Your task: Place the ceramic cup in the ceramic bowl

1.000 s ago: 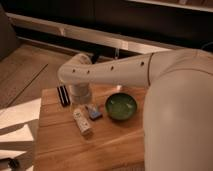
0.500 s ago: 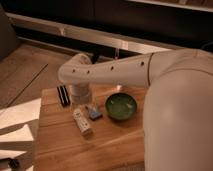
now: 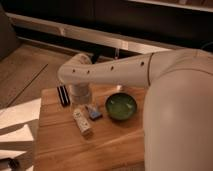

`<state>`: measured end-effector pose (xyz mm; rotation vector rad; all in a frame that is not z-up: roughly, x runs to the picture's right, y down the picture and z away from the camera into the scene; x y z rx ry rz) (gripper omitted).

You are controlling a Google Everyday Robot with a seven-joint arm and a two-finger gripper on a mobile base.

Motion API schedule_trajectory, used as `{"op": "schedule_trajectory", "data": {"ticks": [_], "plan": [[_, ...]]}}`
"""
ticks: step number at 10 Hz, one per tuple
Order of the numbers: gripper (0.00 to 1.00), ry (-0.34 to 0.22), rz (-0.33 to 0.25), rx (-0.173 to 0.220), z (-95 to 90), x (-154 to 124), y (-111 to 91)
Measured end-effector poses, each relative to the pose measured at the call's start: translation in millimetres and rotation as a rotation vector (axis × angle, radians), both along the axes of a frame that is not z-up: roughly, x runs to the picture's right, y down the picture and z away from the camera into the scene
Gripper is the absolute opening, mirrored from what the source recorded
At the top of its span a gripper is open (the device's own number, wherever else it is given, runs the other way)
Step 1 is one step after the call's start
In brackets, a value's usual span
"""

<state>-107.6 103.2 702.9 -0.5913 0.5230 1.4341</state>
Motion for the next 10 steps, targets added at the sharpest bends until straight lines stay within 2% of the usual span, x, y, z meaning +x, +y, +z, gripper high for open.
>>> {"op": "schedule_trajectory", "data": {"ticks": [2,3,5,7,9,10], "plan": [[0.65,0.001,0.002,0.002,1.2,-0.5,-0.9],[0.65,0.018,0.024,0.008,13.1,9.8,-4.2],[0.65,0.05,0.088,0.044,49.9,49.8,-20.7],[0.65,0.047,0.107,0.095,83.2,93.8,-45.1],[0.65,0.069,0.102,0.123,97.6,139.9,-64.1],[0.65,0.102,0.104,0.133,99.8,168.5,-74.1]]}}
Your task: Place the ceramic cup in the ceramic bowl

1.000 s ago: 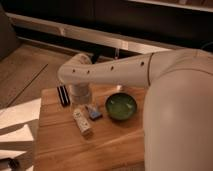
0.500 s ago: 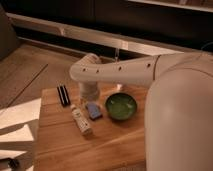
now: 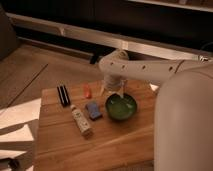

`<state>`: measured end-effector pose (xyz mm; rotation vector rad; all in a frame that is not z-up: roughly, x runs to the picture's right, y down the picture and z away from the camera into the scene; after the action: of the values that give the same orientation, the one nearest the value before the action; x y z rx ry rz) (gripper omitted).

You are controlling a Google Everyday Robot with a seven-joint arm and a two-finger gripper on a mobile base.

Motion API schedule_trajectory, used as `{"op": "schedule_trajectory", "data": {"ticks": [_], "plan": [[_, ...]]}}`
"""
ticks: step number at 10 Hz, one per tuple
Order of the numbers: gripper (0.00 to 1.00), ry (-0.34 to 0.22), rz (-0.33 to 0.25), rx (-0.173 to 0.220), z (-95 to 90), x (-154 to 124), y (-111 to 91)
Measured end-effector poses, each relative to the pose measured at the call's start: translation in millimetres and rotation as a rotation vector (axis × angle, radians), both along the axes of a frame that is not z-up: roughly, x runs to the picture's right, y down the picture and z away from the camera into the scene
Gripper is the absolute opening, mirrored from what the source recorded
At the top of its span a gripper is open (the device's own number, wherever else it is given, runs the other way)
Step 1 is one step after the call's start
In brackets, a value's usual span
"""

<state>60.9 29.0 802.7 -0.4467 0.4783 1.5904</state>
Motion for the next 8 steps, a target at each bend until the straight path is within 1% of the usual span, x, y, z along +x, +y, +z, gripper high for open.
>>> {"op": "schedule_trajectory", "data": {"ticks": [1,2,3,4,5,6,7,8], "plan": [[0.65,0.049,0.004,-0.003,-0.8,31.5,-6.5],[0.65,0.054,0.006,-0.004,-0.6,34.8,-7.1],[0.65,0.042,0.007,0.0,0.2,27.3,-7.9],[0.65,0.043,0.004,0.001,0.3,28.5,-8.3],[0.65,0.045,0.004,-0.007,-0.8,28.9,-5.2],[0.65,0.053,0.009,-0.013,-0.6,30.7,-1.9],[0.65,0.079,0.011,-0.023,4.6,32.3,1.1],[0.65,0.091,-0.002,-0.022,9.2,33.0,-3.2]]}}
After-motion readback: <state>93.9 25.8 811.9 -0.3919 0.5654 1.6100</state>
